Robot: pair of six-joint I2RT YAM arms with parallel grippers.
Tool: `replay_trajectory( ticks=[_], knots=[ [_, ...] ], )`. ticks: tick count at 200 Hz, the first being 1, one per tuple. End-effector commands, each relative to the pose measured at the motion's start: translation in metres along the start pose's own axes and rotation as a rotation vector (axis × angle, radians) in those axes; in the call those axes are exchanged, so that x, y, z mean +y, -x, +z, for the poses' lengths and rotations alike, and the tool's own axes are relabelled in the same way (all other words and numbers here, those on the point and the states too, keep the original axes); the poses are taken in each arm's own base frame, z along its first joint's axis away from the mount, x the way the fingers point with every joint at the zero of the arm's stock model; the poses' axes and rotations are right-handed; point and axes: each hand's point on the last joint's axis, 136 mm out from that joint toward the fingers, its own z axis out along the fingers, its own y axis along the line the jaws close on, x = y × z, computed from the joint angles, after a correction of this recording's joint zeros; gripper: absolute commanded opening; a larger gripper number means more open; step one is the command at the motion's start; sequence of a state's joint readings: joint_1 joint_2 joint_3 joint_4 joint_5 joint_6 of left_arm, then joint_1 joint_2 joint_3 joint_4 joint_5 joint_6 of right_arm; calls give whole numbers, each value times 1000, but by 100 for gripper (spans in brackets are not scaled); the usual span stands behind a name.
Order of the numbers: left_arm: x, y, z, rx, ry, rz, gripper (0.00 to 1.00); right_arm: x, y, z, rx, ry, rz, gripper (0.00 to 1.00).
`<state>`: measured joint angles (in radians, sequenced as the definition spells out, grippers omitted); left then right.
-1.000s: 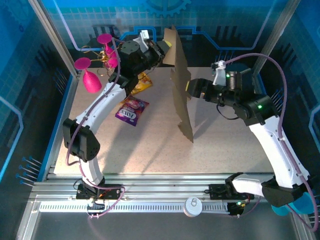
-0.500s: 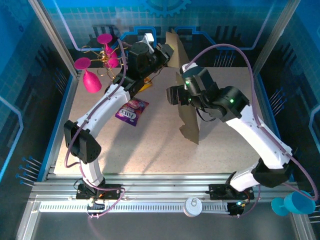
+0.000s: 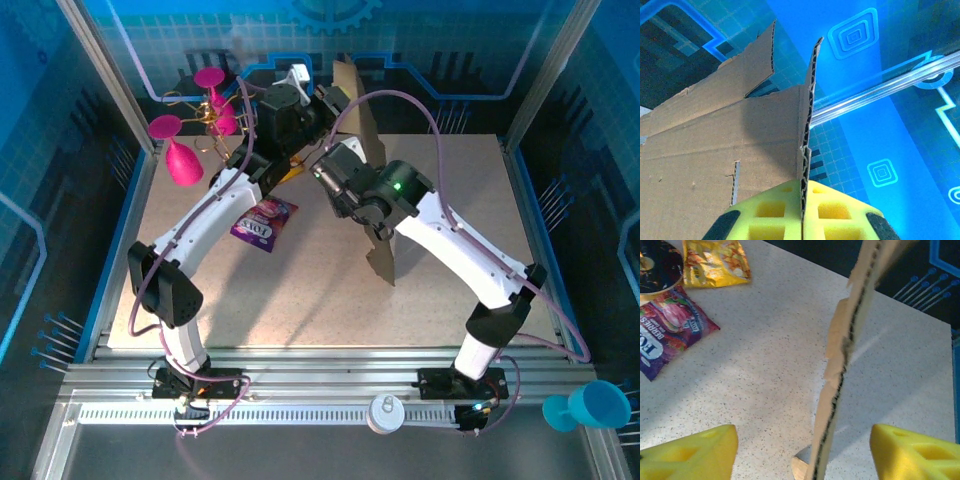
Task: Fold the paper box
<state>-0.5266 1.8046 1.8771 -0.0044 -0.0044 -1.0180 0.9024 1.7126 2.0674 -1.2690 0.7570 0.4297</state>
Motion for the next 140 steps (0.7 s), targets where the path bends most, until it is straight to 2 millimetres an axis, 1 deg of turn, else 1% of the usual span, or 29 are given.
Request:
replay_trajectory(
  ticks=[1,32,55,58,86,93,97,102,123,130,140],
  knots=[
    [-33,15,-15,-47,-60,27,0,-16,-5,-1,7,-76,-28,63],
    [-33,15,-14,-45,-64,20,0,-16,-14,11,46,-56,-29,40],
    [-34,15,-15,-44,-64,14,0,-23,-17,16,64,-47,-35,27],
    [-34,15,-16,-44,-65,13,0,-24,-17,16,63,-46,-35,26],
    [-38,15,-20,-38,-74,-7,0,-36,-15,10,24,-44,-76,1],
    [-40,15,-22,-36,-80,-22,0,-40,-13,6,2,-43,-91,0],
    [-40,15,-23,-33,-82,-32,4,-42,-13,5,-11,-44,-99,0],
    [-41,14,-25,-29,-84,-47,12,-44,-11,2,-32,-44,-115,0],
    [-44,14,-38,-23,-79,-113,49,-51,-8,-9,-140,-10,-162,0],
    [-46,15,-44,-21,-70,-131,58,-55,-5,-16,-188,2,-167,0],
    [-46,17,-53,-20,-50,-159,65,-58,-4,-21,-247,12,-188,0]
  ],
)
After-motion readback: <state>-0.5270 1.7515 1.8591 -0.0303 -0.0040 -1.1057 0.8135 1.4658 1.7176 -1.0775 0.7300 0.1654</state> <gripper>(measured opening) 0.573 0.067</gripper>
